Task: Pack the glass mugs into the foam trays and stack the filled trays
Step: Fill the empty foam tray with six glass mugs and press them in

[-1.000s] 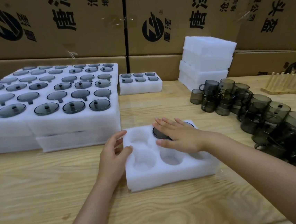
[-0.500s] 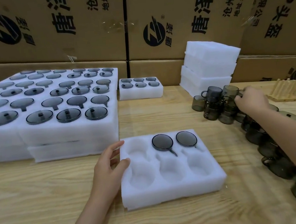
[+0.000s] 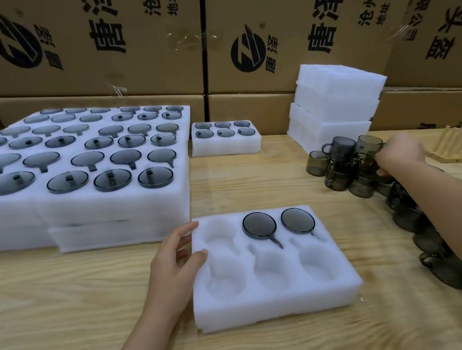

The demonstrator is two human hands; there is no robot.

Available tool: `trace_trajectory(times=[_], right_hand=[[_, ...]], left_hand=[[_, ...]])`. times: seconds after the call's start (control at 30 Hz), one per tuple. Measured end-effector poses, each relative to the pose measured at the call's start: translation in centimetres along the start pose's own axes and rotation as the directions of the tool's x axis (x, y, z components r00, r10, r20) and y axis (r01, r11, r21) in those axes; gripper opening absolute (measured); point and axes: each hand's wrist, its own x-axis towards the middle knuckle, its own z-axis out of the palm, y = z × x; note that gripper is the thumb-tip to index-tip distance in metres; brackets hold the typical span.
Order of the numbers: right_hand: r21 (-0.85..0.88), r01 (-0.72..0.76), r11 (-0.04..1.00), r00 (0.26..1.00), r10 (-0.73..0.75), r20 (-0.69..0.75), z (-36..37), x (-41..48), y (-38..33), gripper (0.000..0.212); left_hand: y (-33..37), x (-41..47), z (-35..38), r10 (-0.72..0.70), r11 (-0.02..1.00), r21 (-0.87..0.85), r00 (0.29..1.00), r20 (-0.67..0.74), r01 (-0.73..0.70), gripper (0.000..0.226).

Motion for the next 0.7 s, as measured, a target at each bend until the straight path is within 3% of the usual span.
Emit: trace_trajectory(times=[0.2, 0.37, 0.47, 0.57, 0.7], right_hand=[[0.264, 0.008, 0.964, 0.999, -0.016, 0.029, -2.0, -3.5, -1.8, 0.016], [0.408, 0.289, 0.866, 0.944, -0.328, 0.029, -2.7, -10.8, -3.8, 0.017], [0.514, 0.411, 0.753, 0.852, -0.518, 0.077, -2.5, -15.8, -5.5, 0.015], [0.585, 0.515, 0.626, 0.71, -0.694, 0.118, -1.9, -20.0, -7.3, 0.016], [0.583, 0.61, 0.537, 0.558, -0.813, 0.165, -0.4, -23.5, -8.9, 0.015]], left_hand=[[0.3, -0.1, 0.0, 0.008, 1.0, 0.015, 1.0, -0.004, -0.008, 0.044], [0.0, 0.1, -0.1, 0.027, 0.999, 0.019, 0.999, 0.017, -0.027, 0.039], [-0.3, 0.3, -0.2, 0.04, 0.999, 0.019, 0.999, 0.036, -0.041, 0.045], [-0.4, 0.4, -0.1, 0.036, 0.999, -0.017, 0.998, 0.045, -0.036, 0.045], [-0.2, 0.5, 0.0, 0.057, 0.998, -0.038, 0.998, 0.026, -0.056, 0.035]])
